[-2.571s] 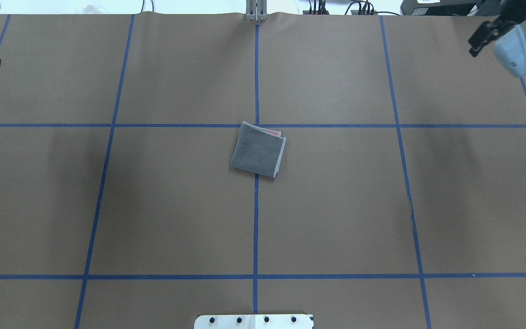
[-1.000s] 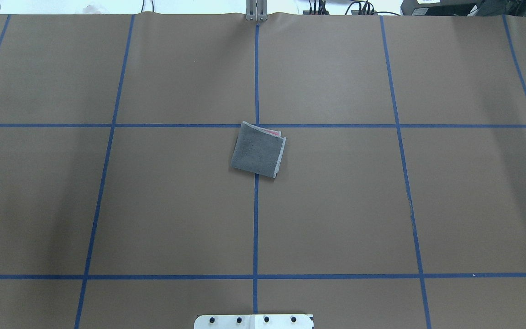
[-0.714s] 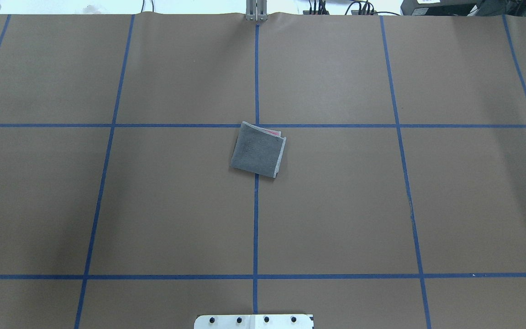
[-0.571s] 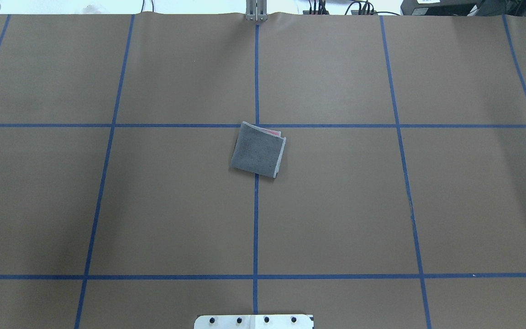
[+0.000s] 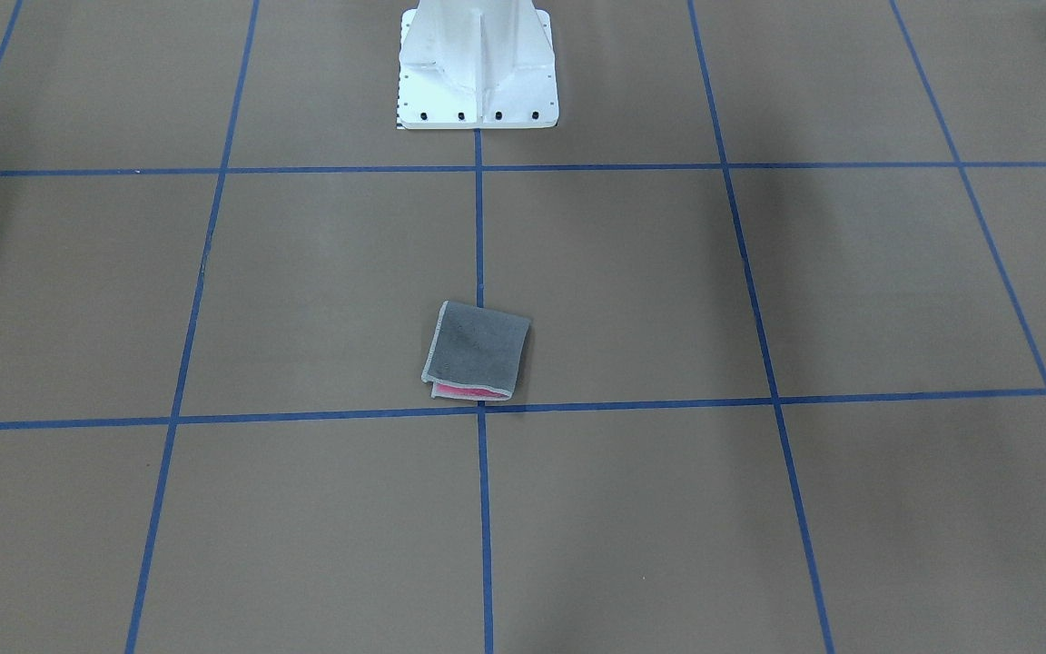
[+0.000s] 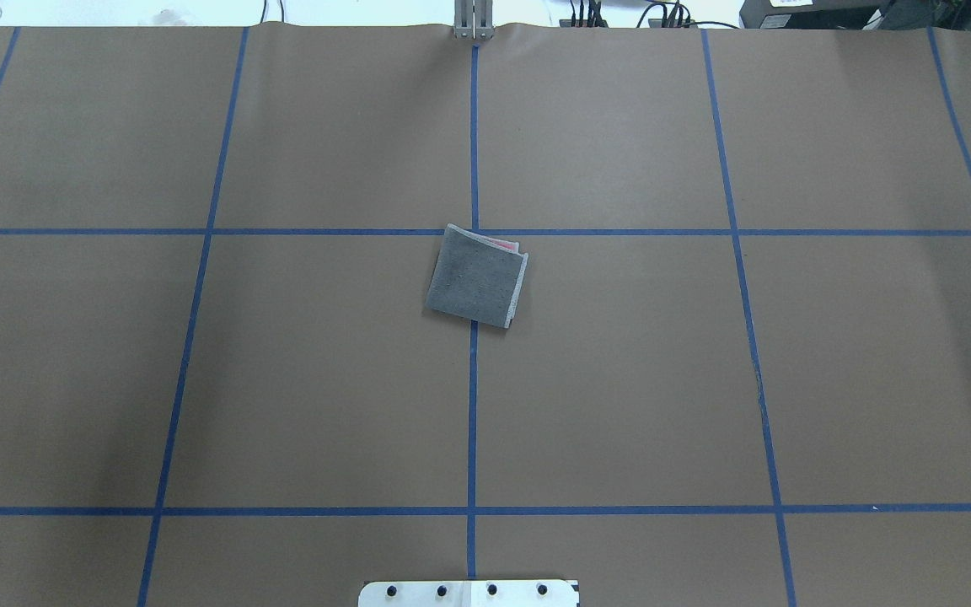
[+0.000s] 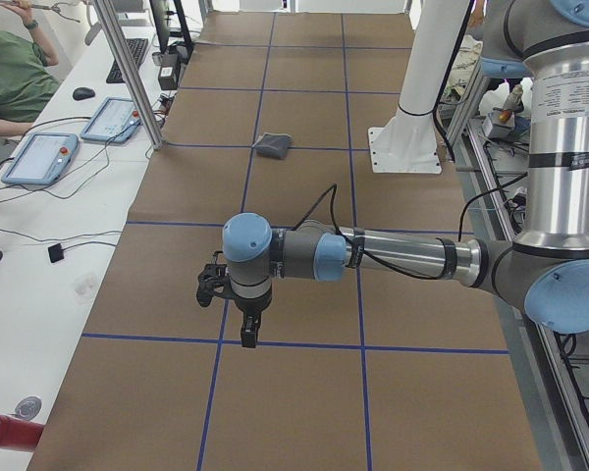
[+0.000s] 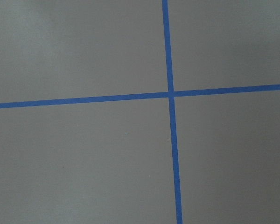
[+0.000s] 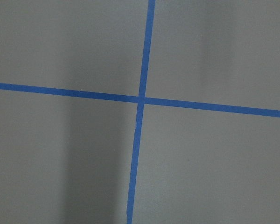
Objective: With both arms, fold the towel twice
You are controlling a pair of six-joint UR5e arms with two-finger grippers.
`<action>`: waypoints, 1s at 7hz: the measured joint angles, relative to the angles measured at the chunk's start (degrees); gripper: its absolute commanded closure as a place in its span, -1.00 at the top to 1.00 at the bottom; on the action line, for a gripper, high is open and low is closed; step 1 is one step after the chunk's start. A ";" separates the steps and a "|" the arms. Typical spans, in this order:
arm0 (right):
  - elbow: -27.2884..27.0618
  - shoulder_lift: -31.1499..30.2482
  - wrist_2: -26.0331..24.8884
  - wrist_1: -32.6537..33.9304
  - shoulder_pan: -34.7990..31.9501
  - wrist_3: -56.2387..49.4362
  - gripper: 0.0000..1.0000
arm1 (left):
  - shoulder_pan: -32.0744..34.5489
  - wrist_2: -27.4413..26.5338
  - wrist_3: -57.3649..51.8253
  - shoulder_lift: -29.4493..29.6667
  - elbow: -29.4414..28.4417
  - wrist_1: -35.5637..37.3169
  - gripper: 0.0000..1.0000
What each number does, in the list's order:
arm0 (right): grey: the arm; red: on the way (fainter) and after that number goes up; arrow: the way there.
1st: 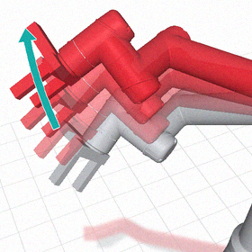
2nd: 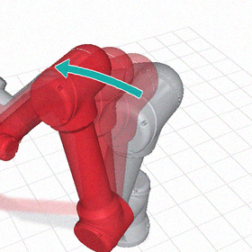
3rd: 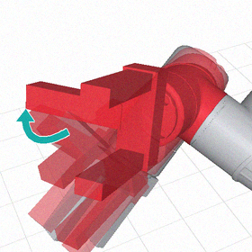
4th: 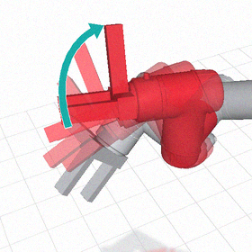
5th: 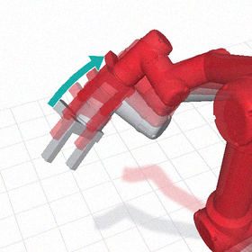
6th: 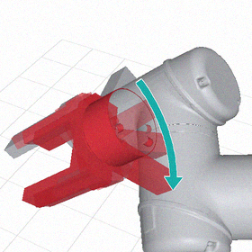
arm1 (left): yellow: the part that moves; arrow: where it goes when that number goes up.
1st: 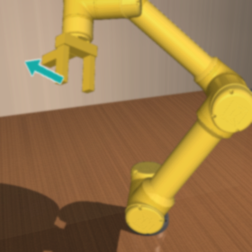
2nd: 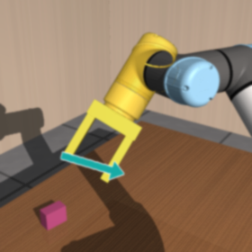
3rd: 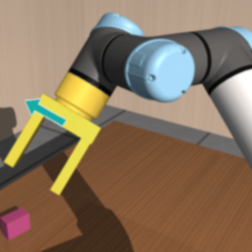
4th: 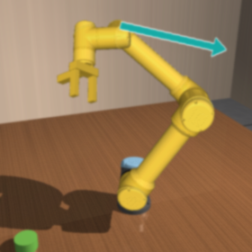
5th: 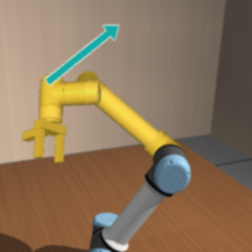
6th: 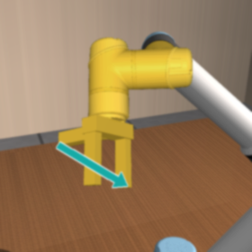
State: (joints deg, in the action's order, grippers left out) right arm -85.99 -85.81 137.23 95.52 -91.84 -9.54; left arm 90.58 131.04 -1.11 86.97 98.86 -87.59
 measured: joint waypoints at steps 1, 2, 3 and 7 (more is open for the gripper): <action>-2.31 -0.51 -0.47 0.02 0.00 2.05 0.99 | -0.14 0.00 0.06 -0.02 -0.04 0.01 1.00; -5.71 -1.77 -1.37 0.07 -0.01 4.06 0.99 | -0.18 0.00 0.09 -0.04 -0.06 -0.02 1.00; -7.97 -3.43 -2.04 -0.05 -0.01 4.73 0.99 | -0.21 -0.01 0.08 -0.03 -0.10 -0.03 1.00; -11.04 -7.83 -2.15 -1.69 -0.01 4.96 0.99 | -0.22 -0.08 0.06 0.10 -0.08 0.04 1.00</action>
State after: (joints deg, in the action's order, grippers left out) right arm -97.03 -93.64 135.08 93.84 -91.85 -4.58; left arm 90.35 130.96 -1.06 87.06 98.78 -87.54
